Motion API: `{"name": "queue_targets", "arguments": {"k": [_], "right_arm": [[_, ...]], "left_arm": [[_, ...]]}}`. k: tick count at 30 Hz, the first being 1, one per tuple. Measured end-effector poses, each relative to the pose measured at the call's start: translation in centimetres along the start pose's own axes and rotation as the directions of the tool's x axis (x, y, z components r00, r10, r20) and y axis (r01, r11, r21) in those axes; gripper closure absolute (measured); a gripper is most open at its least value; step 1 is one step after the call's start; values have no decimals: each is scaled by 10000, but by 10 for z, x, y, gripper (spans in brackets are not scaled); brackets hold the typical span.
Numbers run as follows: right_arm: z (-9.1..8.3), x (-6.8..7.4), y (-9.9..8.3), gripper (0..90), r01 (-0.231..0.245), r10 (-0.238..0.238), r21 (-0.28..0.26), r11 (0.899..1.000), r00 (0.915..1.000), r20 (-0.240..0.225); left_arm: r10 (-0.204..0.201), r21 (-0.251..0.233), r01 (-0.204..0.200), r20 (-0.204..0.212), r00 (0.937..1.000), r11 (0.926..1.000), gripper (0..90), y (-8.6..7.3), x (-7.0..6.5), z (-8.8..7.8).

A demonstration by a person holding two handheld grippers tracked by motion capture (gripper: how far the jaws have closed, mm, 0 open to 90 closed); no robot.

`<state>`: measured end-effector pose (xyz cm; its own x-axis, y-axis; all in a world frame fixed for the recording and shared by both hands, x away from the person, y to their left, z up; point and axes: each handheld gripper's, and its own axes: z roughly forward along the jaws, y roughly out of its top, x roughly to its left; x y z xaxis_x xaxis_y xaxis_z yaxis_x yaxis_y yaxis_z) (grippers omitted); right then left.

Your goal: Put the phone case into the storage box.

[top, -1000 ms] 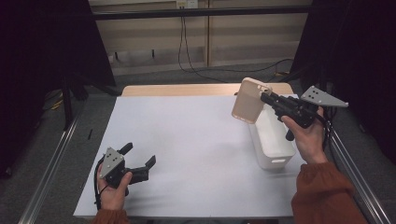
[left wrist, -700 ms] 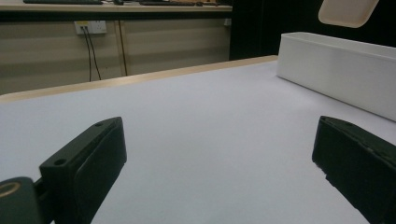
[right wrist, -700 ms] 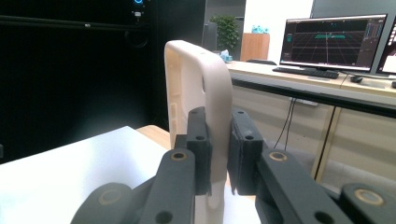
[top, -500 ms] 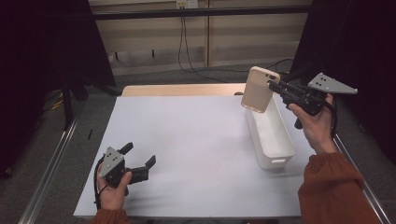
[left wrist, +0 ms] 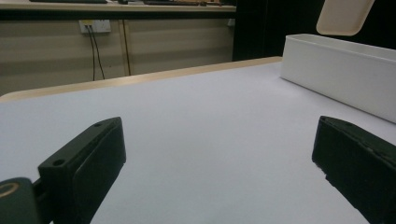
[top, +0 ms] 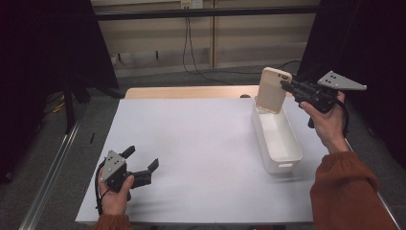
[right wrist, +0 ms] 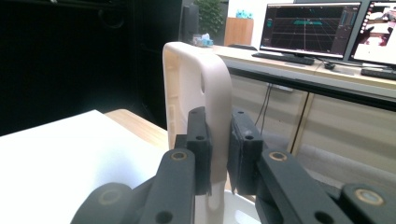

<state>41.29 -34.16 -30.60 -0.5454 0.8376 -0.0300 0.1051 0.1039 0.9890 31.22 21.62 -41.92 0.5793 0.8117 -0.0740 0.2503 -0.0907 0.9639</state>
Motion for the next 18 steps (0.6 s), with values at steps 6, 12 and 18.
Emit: {"name": "queue_targets", "arguments": {"k": [6,12,18], "right_arm": [[6,-7,-7,806,15,-21,238,9997,9998,217],[15,-13,-17,806,-57,40,401,9992,9991,433],[21,-17,-23,806,-128,105,491,9987,9988,483]], "left_arm": [[74,5,-74,45,10000,10000,29,0,-1,1],[43,43,-43,157,9999,10000,29,1,-3,4],[282,28,-283,135,9995,9996,29,2,-3,4]]}}
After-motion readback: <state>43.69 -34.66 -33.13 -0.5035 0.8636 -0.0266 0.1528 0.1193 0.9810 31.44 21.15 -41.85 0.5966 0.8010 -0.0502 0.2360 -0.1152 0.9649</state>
